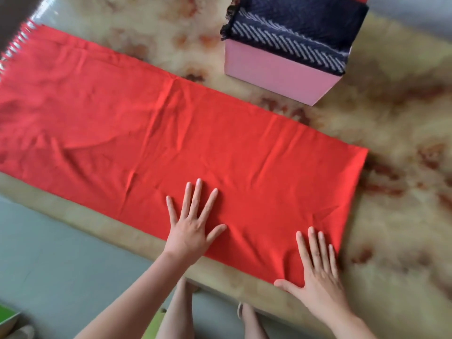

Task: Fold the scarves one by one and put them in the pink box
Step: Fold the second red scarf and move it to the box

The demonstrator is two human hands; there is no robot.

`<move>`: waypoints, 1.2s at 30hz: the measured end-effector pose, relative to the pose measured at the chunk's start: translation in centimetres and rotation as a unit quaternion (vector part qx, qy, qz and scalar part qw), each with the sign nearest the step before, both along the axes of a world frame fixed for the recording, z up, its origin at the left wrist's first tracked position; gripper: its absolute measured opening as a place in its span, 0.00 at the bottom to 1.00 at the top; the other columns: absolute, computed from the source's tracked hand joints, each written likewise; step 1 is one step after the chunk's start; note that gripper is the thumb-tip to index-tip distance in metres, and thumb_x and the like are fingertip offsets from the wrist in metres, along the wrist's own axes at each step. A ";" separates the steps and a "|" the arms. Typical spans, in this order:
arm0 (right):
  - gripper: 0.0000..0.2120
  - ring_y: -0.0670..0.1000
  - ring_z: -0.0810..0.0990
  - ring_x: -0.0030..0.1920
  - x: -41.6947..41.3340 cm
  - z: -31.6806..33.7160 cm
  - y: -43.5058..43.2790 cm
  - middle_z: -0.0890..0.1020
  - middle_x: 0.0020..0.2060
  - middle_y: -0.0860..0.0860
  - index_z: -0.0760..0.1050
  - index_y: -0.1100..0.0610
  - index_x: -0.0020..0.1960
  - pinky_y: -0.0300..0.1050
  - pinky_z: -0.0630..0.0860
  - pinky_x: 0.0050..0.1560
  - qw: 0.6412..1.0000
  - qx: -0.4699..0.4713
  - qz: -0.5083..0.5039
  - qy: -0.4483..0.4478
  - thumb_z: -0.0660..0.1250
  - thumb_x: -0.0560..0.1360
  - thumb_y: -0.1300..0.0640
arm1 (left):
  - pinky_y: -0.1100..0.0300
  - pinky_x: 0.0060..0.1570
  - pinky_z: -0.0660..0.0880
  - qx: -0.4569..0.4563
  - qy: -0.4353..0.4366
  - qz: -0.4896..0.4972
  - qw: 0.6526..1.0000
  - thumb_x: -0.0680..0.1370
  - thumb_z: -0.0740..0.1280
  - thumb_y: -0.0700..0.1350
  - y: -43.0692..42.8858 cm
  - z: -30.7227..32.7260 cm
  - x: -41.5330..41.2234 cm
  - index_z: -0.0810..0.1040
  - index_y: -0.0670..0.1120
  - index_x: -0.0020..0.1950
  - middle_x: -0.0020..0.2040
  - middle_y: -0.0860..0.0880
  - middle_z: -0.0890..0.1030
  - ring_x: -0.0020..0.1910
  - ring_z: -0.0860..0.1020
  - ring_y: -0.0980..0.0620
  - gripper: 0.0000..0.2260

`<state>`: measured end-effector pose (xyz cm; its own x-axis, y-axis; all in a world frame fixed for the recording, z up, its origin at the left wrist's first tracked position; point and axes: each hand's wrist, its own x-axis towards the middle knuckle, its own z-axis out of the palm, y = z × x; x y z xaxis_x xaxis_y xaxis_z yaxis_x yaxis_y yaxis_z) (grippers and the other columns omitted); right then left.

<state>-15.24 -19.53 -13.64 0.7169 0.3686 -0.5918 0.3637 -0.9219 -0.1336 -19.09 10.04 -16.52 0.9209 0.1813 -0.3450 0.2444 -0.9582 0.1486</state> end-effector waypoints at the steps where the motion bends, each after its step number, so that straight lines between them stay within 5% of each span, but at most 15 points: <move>1: 0.54 0.58 0.50 0.76 -0.1 0.1 -0.6 0.51 0.77 0.58 0.51 0.56 0.77 0.55 0.47 0.74 1.000 0.005 0.003 0.000 0.46 0.64 0.20 | 0.33 0.69 0.44 0.000 -0.001 -0.005 1.000 0.74 0.47 0.69 0.2 0.1 -0.1 0.47 0.56 0.78 0.79 0.47 0.45 0.77 0.42 0.46 0.35; 10: 0.37 0.54 0.50 0.77 1.5 0.4 -1.4 0.49 0.78 0.53 0.50 0.49 0.78 0.51 0.47 0.74 0.994 0.077 -0.014 -0.081 0.41 0.75 0.30 | 0.36 0.70 0.57 -0.046 -0.038 -0.095 0.994 0.76 0.53 0.60 -7.7 1.9 0.8 0.58 0.52 0.76 0.78 0.44 0.54 0.77 0.52 0.44 0.30; 17: 0.39 0.55 0.54 0.75 1.1 0.2 -7.5 0.54 0.77 0.53 0.54 0.48 0.77 0.57 0.48 0.73 0.994 0.042 0.018 -0.103 0.50 0.71 0.31 | 0.39 0.66 0.57 -0.055 -0.057 -0.087 0.993 0.71 0.58 0.50 -14.6 2.4 0.2 0.65 0.45 0.74 0.75 0.38 0.59 0.75 0.56 0.40 0.31; 21: 0.36 0.60 0.66 0.66 6.2 0.7 -7.6 0.64 0.70 0.57 0.66 0.51 0.72 0.58 0.62 0.65 0.967 0.134 -0.170 -0.132 0.61 0.68 0.36 | 0.39 0.65 0.57 -0.098 -0.050 -0.109 0.988 0.65 0.65 0.47 -20.1 2.5 -1.0 0.68 0.47 0.71 0.75 0.39 0.61 0.74 0.58 0.40 0.33; 25: 0.31 0.60 0.73 0.60 16.1 1.0 -5.7 0.78 0.56 0.59 0.73 0.61 0.63 0.49 0.57 0.65 0.901 0.209 -0.342 -0.164 0.69 0.68 0.41 | 0.43 0.64 0.61 -0.139 -0.057 -0.091 0.985 0.65 0.60 0.48 -24.7 2.8 -1.7 0.75 0.47 0.65 0.71 0.42 0.70 0.70 0.65 0.43 0.27; 29: 0.24 0.58 0.79 0.53 24.2 -0.1 -2.8 0.83 0.48 0.56 0.76 0.50 0.46 0.55 0.72 0.60 0.852 0.217 -0.461 -0.118 0.70 0.60 0.34 | 0.57 0.51 0.66 -0.179 -0.079 -0.013 0.981 0.63 0.70 0.50 -27.0 3.3 -1.1 0.78 0.51 0.53 0.54 0.51 0.76 0.50 0.77 0.48 0.19; 33: 0.07 0.55 0.81 0.46 26.6 -0.2 -1.9 0.84 0.44 0.53 0.80 0.52 0.44 0.46 0.78 0.50 0.846 0.211 -0.483 -0.084 0.73 0.68 0.52 | 0.57 0.44 0.63 -0.146 -0.059 0.056 0.986 0.64 0.64 0.58 -27.1 2.9 -0.8 0.73 0.53 0.49 0.49 0.53 0.75 0.45 0.71 0.50 0.17; 36: 0.06 0.51 0.78 0.36 27.4 -0.1 -2.8 0.79 0.36 0.51 0.75 0.52 0.39 0.38 0.75 0.39 0.838 0.253 -0.476 -0.081 0.72 0.69 0.59 | 0.57 0.43 0.63 -0.139 -0.069 0.055 0.986 0.68 0.66 0.55 -27.2 2.0 -1.2 0.72 0.53 0.51 0.48 0.54 0.75 0.43 0.71 0.50 0.15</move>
<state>12.21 -22.28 -13.71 0.8845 -0.2422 -0.3986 -0.4539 -0.6439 -0.6159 -20.33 -17.20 -14.51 0.9423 0.1991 -0.2691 0.3043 -0.8443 0.4410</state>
